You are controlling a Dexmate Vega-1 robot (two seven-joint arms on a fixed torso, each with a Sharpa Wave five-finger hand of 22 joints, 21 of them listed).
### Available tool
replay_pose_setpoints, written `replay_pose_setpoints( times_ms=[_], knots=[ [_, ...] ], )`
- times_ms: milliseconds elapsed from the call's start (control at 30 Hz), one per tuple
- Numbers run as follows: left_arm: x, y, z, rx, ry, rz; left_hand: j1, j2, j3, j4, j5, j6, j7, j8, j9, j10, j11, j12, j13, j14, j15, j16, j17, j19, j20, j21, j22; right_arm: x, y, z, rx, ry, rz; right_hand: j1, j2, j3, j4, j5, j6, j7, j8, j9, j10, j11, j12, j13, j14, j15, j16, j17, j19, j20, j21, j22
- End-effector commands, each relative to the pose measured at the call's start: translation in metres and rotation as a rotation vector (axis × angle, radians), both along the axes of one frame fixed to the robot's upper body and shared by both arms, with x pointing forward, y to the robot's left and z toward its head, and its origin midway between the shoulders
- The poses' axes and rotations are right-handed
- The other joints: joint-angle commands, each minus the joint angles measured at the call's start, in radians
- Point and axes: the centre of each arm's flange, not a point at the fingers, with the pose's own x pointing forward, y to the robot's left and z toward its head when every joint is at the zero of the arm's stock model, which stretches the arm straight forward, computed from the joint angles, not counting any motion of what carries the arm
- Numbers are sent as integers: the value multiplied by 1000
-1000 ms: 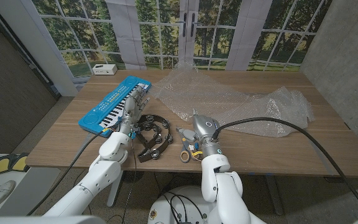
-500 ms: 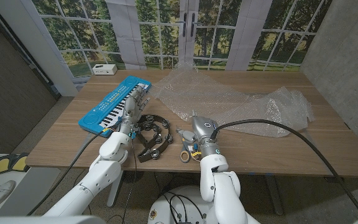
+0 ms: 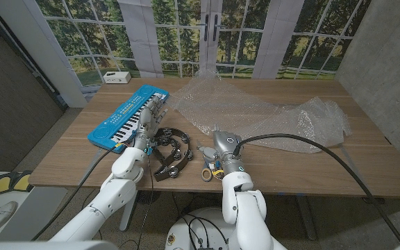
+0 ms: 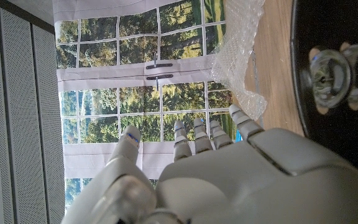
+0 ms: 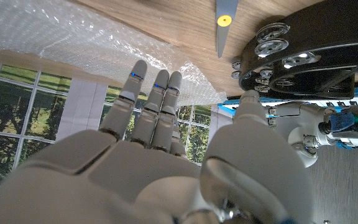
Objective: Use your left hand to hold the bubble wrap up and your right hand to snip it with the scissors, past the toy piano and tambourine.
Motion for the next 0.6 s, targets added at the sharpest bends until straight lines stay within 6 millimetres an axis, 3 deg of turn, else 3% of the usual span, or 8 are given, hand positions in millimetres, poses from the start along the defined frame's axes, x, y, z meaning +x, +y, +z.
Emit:
replay_pose_setpoints(
  times_ms=[33,600],
  knots=[
    [-2,-1,-1,3,-5,1,4,-3,-3,-1,6,-4,0,-3,4,-2,-5,-4,1,-9,-3,0,3,-5,-1,-1,3,3,3,0,-26,32,-20,-5,3,3,3,2,12,69,-1,3,9,-1,-1,3,2,6,-2,4,3,7,-6,4],
    [-4,-1,-2,-1,-5,-10,4,-4,-4,-2,6,-6,3,-3,4,-2,-2,-4,1,-9,-4,0,3,-6,-2,-1,3,0,6,-2,-54,49,-42,11,3,9,-4,4,17,70,-1,3,9,0,-6,3,0,10,-2,6,2,7,-9,4]
  ],
)
